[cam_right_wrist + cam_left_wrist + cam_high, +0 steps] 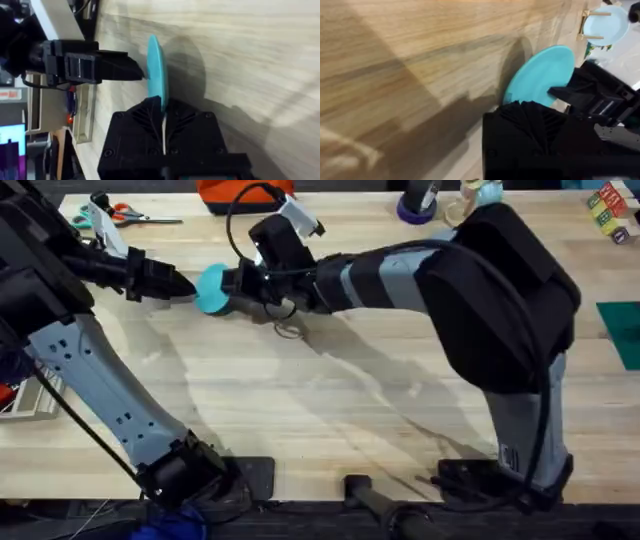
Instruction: Pick up the plates from the table one by one and place each into a slot on the dish rack.
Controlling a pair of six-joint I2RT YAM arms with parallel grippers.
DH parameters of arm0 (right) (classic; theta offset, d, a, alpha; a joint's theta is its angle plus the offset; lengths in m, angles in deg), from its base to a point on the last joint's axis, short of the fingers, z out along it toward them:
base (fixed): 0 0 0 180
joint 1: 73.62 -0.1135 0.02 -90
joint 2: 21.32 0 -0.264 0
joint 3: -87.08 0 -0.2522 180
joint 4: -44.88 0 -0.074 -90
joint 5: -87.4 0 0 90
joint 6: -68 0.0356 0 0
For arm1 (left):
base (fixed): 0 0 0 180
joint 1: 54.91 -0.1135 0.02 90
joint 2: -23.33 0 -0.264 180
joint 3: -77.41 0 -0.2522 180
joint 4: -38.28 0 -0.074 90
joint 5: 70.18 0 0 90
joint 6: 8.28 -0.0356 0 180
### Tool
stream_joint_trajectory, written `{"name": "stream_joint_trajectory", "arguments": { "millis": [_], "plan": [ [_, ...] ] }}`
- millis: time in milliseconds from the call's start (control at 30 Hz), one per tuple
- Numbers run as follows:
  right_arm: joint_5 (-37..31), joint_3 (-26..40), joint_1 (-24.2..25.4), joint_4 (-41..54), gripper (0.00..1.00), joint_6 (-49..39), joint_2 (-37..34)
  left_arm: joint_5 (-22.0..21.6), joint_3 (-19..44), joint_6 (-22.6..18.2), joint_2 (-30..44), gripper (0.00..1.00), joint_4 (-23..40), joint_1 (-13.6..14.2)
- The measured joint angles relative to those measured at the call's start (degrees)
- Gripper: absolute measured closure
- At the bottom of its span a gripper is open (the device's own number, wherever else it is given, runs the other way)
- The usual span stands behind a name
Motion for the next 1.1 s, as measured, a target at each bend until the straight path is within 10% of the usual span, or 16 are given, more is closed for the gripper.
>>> {"name": "stream_joint_trajectory", "arguments": {
  "millis": [533, 1100],
  "plan": [
    [7.1, 15.5, 3.7, 22.4, 0.97, -19.8, 0.0, -4.1, 0.5, 3.7, -24.4, 0.96, -1.3, 0.3],
    [7.1, 28.1, 12.4, 48.3, 0.97, -37.5, 4.1, -25.3, 0.5, 21.8, -43.0, 0.961, -6.8, 6.5]
  ]
}}
